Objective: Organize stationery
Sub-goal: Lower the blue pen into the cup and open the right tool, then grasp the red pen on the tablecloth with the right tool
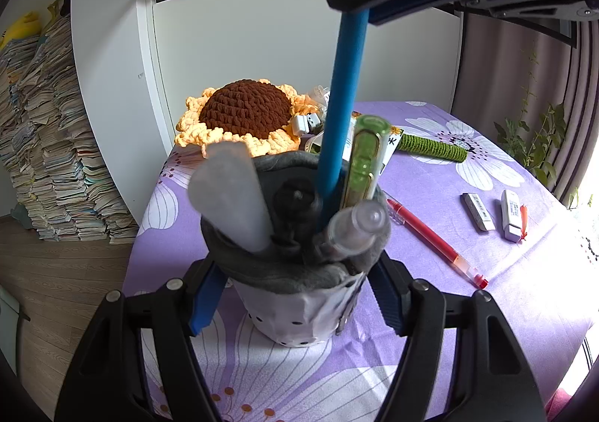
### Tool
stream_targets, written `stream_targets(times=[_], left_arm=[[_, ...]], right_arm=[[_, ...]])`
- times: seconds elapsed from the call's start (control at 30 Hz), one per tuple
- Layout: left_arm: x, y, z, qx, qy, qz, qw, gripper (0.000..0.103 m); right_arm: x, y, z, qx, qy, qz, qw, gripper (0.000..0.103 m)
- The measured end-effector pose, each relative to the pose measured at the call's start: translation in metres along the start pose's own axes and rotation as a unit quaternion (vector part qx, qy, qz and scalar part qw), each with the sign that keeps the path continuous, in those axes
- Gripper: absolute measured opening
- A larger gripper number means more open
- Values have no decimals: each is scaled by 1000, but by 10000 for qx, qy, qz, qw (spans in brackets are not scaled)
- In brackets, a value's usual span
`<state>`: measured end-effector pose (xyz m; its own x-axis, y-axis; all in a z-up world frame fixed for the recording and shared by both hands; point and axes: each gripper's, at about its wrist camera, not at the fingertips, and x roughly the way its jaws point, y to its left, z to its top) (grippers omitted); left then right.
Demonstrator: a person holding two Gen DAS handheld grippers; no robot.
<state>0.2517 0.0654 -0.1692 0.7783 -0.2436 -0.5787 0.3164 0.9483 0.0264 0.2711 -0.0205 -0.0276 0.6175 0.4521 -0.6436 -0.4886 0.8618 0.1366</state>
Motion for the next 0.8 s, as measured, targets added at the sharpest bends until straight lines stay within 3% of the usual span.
stream_targets(times=[0.17,0.4,0.5,0.8], left_arm=[[0,0,0,-2,-1,-3,10000,69],[2,-2,-1,27,-2,-52,10000,69],[2,-2,0,18,-1,-60,10000,69],[0,-3,0,1,3,-69,10000,69]], right_arm=[[17,-11,-16,225,447,204,9985,13],[10,-26,-30,427,693,397,9959,17],[2,-38,-37,650,660,379,9950,22],[-3,-46,-33,825,435,341,9951,23]])
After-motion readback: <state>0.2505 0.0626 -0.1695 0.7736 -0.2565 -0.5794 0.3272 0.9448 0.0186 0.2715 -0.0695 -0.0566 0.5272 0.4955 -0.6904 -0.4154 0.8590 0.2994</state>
